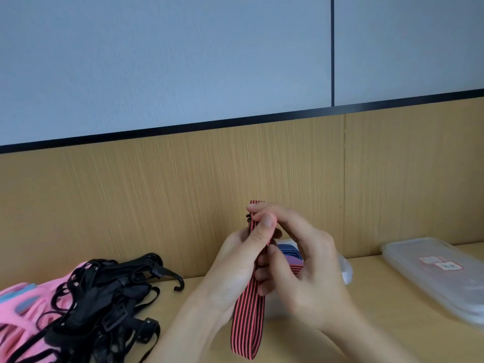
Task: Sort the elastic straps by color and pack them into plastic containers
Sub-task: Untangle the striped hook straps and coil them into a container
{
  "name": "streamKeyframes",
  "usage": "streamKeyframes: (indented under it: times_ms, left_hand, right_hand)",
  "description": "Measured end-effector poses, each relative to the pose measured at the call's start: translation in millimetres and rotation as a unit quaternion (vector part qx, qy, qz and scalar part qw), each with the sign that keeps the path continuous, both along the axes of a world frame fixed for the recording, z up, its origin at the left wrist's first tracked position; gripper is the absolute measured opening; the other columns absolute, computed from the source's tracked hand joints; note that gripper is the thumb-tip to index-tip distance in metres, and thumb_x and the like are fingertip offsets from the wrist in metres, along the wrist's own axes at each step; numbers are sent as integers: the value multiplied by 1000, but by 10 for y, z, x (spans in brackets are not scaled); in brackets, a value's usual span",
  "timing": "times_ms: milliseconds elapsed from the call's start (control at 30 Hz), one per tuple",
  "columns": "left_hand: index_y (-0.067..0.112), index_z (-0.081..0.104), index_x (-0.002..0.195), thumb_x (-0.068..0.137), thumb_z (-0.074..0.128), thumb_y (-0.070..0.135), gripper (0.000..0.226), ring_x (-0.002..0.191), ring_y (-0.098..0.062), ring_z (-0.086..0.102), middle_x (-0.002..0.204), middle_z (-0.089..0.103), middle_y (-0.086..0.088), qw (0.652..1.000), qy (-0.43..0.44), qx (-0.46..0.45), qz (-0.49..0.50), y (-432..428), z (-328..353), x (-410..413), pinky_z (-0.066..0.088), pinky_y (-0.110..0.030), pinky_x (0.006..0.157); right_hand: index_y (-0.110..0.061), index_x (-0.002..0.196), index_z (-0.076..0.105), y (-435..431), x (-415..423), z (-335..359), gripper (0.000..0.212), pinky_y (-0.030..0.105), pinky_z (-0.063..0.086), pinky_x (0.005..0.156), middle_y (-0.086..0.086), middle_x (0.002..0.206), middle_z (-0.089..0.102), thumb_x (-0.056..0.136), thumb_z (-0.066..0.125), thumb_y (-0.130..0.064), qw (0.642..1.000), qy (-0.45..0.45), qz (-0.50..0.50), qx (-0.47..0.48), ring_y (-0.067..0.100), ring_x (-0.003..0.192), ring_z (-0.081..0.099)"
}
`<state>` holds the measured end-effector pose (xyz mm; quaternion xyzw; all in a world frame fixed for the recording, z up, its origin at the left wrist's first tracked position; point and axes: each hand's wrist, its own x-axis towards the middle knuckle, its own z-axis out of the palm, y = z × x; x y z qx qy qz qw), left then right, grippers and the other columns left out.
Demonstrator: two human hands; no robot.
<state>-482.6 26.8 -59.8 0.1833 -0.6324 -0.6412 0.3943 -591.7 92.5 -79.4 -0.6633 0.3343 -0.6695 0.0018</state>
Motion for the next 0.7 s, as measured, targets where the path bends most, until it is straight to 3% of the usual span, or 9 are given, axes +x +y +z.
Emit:
streamKeyframes:
  times_ms: [100, 133, 233, 300, 367, 467, 567, 700]
  left_hand:
    - [8, 59, 89, 91, 67, 48, 41, 49, -7, 52, 74, 50, -1, 999, -53, 1, 10, -23, 21, 30, 42, -20, 45]
    - [7, 61, 89, 92, 69, 46, 39, 45, -8, 48, 69, 46, -1, 999, -39, 13, -6, -9, -3, 60, 41, -20, 40]
    - [18, 70, 83, 80, 80, 52, 36, 47, -7, 41, 65, 42, 3, 995, 18, 10, -102, 120, -15, 137, 41, -20, 40]
    - [26, 71, 74, 84, 77, 49, 26, 48, -7, 42, 65, 42, 3, 992, 19, 1, -128, 151, 0, 141, 42, -21, 42]
    - [26, 69, 74, 87, 75, 41, 21, 48, -8, 42, 65, 41, 2, 991, 12, 4, -133, 186, 24, 141, 43, -21, 43]
    - [19, 63, 81, 88, 74, 39, 24, 48, -9, 44, 64, 44, 3, 991, -10, -3, -135, 193, 15, 140, 44, -22, 44]
    - [10, 54, 90, 88, 70, 46, 39, 45, -11, 49, 61, 46, 2, 991, -44, -24, -124, 206, 12, 133, 48, -25, 45]
    - [8, 50, 102, 88, 63, 52, 48, 46, -15, 53, 60, 46, 0, 989, -60, -31, -131, 249, 30, 130, 52, -28, 47]
  right_hand:
    - [-20, 126, 66, 28, 1, 5, 54, 29, 61, 61, -4, 120, 67, 84, 42, 6, 992, -76, 96, 43, 17, 91, 73]
    - [-21, 127, 65, 35, 0, 20, 53, 28, 61, 64, -3, 120, 67, 85, 42, 4, 986, -107, 115, 52, 14, 91, 73]
    - [-24, 129, 61, -15, -62, 37, 45, 44, 52, 100, -8, 128, 66, 87, 50, -10, 986, -144, 55, 67, 18, 120, 63]
    - [-24, 129, 61, -45, -108, 72, 44, 36, 51, 100, -9, 126, 68, 85, 55, -23, 969, -205, 77, 117, 16, 123, 61]
    - [-23, 129, 62, -52, -133, 102, 47, 29, 50, 93, -5, 115, 72, 84, 60, -34, 943, -248, 126, 181, 16, 114, 65]
    - [-17, 120, 67, -31, -144, 134, 49, 36, 50, 85, 7, 106, 74, 80, 66, -47, 928, -229, 150, 253, 15, 91, 67]
    - [-5, 105, 68, 1, -144, 179, 43, 26, 54, 65, 16, 102, 74, 83, 66, -43, 927, -225, 161, 251, 15, 74, 69]
    - [-7, 101, 69, 31, -140, 199, 40, 24, 57, 65, 12, 96, 77, 82, 66, -43, 931, -240, 143, 236, 21, 82, 75]
